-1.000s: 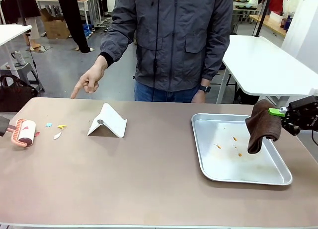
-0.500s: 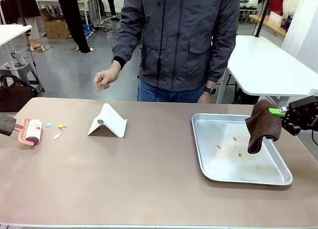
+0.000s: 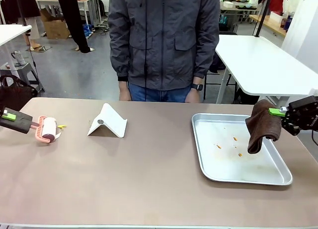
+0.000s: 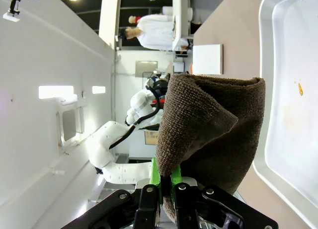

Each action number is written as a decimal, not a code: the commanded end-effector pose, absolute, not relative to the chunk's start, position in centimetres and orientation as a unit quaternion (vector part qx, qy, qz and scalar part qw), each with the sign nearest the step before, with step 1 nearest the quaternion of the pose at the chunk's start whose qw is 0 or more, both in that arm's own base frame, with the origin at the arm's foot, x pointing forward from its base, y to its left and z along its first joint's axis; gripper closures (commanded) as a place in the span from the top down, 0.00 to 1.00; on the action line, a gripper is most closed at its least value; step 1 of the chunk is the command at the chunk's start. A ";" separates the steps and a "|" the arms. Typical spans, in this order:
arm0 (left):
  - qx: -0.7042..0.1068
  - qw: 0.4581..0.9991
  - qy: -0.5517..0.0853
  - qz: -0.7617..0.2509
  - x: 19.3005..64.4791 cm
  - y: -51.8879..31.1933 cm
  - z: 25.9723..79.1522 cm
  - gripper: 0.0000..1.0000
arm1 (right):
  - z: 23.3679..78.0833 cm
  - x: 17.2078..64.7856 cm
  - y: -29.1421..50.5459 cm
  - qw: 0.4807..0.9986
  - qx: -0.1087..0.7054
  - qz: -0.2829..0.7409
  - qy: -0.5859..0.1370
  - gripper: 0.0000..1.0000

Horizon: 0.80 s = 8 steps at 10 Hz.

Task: Clean the surface of the table.
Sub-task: If a person points to the right, clean the right side of the table with your right hand, and if they point to the left, clean the left side with your left hand.

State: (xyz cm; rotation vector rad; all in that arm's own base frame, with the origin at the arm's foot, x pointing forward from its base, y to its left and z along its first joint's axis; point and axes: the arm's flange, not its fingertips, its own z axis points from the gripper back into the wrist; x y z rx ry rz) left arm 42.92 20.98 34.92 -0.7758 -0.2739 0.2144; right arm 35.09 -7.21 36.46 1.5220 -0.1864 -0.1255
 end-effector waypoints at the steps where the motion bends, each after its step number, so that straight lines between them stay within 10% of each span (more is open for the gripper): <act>1: -0.369 0.919 -0.110 0.089 42.3 18.2 32.4 0.22 | 36.7 35.0 -7.2 0.713 0.694 -0.054 -0.084 0.00; 8: -0.383 0.914 -0.109 0.076 45.1 14.3 31.9 0.22 | 36.7 35.0 -7.2 0.713 0.694 -0.054 -0.084 0.00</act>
